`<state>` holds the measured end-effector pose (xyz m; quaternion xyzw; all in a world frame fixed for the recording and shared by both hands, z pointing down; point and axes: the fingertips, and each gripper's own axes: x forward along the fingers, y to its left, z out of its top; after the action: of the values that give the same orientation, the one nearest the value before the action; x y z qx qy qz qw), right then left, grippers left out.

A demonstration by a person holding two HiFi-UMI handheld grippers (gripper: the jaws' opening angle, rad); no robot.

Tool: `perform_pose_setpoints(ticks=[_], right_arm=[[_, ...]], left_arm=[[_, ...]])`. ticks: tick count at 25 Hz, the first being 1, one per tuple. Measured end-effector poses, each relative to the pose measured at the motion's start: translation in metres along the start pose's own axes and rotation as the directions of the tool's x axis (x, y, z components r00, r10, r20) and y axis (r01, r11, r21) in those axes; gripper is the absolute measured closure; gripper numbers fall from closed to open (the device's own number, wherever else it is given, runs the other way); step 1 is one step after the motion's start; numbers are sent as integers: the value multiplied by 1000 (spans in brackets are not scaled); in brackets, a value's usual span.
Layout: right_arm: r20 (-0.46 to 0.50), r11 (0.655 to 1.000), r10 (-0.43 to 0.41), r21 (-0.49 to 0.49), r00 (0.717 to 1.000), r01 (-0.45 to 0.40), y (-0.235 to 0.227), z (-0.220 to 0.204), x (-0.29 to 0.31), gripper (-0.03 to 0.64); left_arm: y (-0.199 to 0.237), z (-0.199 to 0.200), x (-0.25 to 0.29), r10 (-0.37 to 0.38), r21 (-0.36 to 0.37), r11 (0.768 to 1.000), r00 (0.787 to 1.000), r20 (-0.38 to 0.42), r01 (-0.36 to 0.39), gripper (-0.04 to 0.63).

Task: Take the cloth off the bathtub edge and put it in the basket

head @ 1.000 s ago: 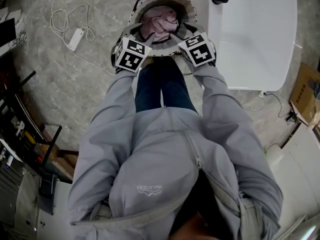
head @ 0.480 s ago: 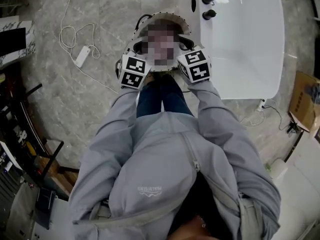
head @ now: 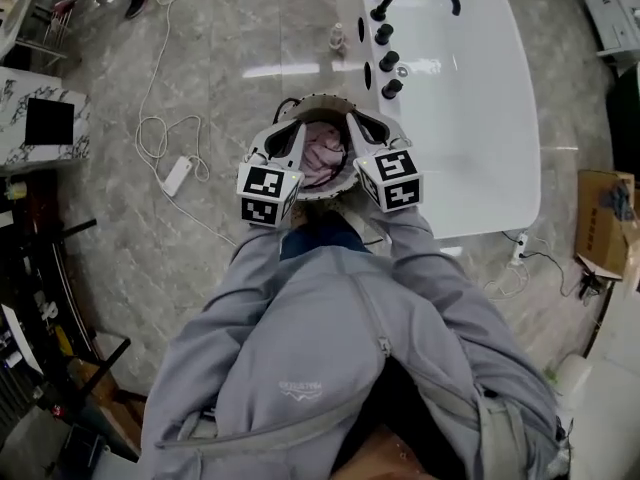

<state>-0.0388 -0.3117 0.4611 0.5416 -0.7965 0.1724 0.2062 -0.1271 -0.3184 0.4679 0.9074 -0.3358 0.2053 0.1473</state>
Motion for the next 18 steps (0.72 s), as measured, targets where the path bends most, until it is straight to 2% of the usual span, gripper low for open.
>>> perform_pose_setpoints(ticks=[8,13,18], right_arm=[[188,998,-61,-8,980,63,-5,76,-60,612],[250,996,-92,30,964,88,-6,93,-90,612],[306,992,-122,4,944,127,0,99,-114,612]], left_arm=[[-20,83,-41,15,17,1000,983,182,-18,589],[-31,121,-68,46,29,998,958,284,-57,589],[-37,129,-91,90,36,993,937,337,-108,589]])
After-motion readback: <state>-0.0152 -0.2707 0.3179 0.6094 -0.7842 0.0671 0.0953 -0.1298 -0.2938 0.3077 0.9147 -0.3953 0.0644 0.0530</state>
